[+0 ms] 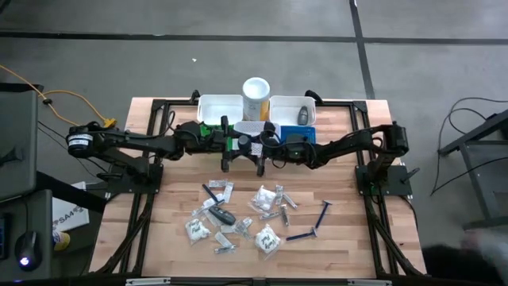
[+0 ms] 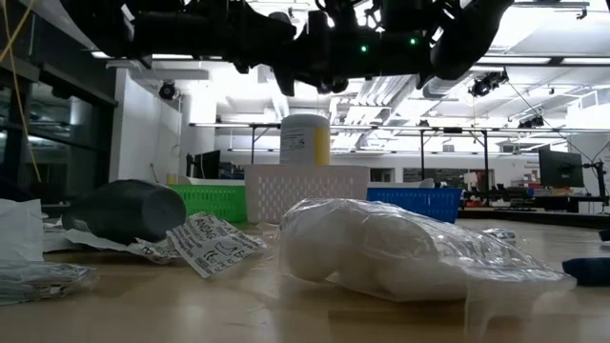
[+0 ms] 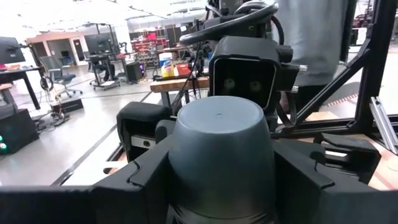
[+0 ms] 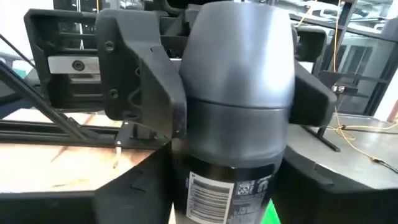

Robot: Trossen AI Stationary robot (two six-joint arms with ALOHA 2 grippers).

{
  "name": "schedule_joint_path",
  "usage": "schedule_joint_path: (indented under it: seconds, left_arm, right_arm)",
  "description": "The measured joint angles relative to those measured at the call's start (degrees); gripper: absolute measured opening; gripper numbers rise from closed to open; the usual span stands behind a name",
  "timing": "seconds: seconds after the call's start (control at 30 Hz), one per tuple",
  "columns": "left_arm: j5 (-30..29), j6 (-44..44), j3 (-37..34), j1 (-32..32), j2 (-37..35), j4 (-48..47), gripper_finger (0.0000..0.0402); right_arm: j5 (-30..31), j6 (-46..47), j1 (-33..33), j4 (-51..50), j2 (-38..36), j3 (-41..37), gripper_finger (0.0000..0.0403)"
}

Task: Pick & Place Travel size toiletries
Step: Put the black deodorant into the top right white bin

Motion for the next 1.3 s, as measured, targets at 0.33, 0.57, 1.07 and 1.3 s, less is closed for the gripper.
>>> schedule_joint_path:
  seconds: [0.33,0.57,1.07,1.3]
  left_arm:
    - [0.1,-0.8,0.0,0.0,0.0,-0.5,0.0228]
    - [-1.5,-1.6,0.0,0.0,-0.6,-0.8,0.0336]
    - [-12.2,-3.8,0.1,0.0,-14.8,-24.5,0.0348]
    - [-13.1,-4.8,0.0,0.0,-17.4,-29.9,0.0349]
  right_arm:
    - [0.4,1.4,0.0,-0.8,0.0,0.0,0.0192]
    - [6.4,1.4,0.0,-7.8,-2.6,0.0,0.0192]
    - [33.1,-1.2,-9.9,-54.6,-19.5,0.1,0.0199]
    - [23.7,-8.5,-22.7,-62.1,-19.0,0.0,0.0197]
